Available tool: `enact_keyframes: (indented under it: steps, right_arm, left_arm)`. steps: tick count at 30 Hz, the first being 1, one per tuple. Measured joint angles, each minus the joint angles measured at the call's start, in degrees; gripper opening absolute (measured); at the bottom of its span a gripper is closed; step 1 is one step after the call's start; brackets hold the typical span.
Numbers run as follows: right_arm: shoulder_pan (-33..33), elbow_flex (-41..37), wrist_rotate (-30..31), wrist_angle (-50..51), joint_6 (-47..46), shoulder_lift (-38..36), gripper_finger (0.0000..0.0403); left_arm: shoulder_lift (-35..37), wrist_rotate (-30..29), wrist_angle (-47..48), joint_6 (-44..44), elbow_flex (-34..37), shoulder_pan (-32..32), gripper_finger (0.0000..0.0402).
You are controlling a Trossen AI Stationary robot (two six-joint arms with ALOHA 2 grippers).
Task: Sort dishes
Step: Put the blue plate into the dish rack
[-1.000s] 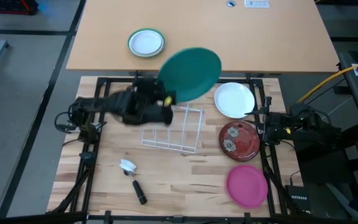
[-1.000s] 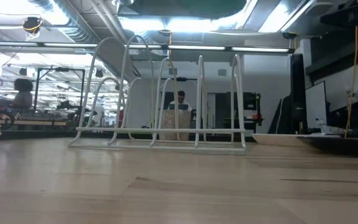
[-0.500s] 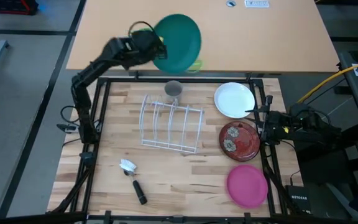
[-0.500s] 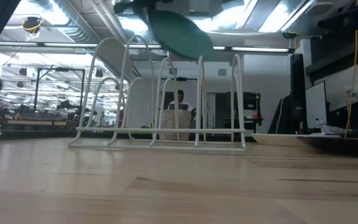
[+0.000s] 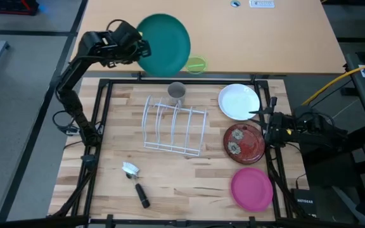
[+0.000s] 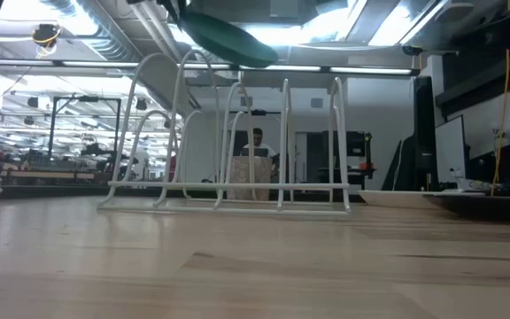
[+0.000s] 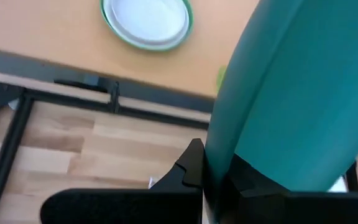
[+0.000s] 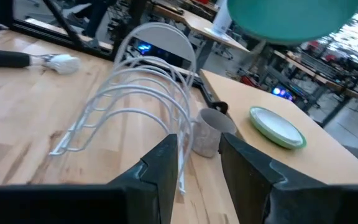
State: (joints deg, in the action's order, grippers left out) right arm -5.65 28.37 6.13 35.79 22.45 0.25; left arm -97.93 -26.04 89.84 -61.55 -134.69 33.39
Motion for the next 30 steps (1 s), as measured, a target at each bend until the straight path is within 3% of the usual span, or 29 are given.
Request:
enact_keyframes:
  steps: [5, 14, 18, 24, 30]
  right_arm:
    - [0.0, -0.41, 1.29, -0.2, -0.91, 0.04, 0.0127]
    - [0.0, -0.41, 2.9, -0.35, -3.24, 0.07, 0.0127]
    - [0.0, -0.41, 2.67, -3.99, -7.24, 0.46, 0.0127]
    - [0.0, -0.41, 2.5, -18.91, -7.43, 5.44, 0.0127]
    - [-0.03, -0.41, 7.07, -34.8, -7.24, 17.61, 0.0127]
  left_arm:
    - [0.96, -1.72, 0.2, -0.02, 0.0, 0.15, 0.0]
    - [-2.65, 14.03, 0.13, 1.85, 0.02, -3.33, 0.0]
    - [-3.32, 17.76, 0.18, 4.64, 0.07, -5.93, 0.0]
    - [-2.91, 13.67, 0.17, 9.14, 0.07, -10.45, 0.0]
    - [-2.91, 6.2, 0.18, 13.07, 0.07, -16.14, 0.0]
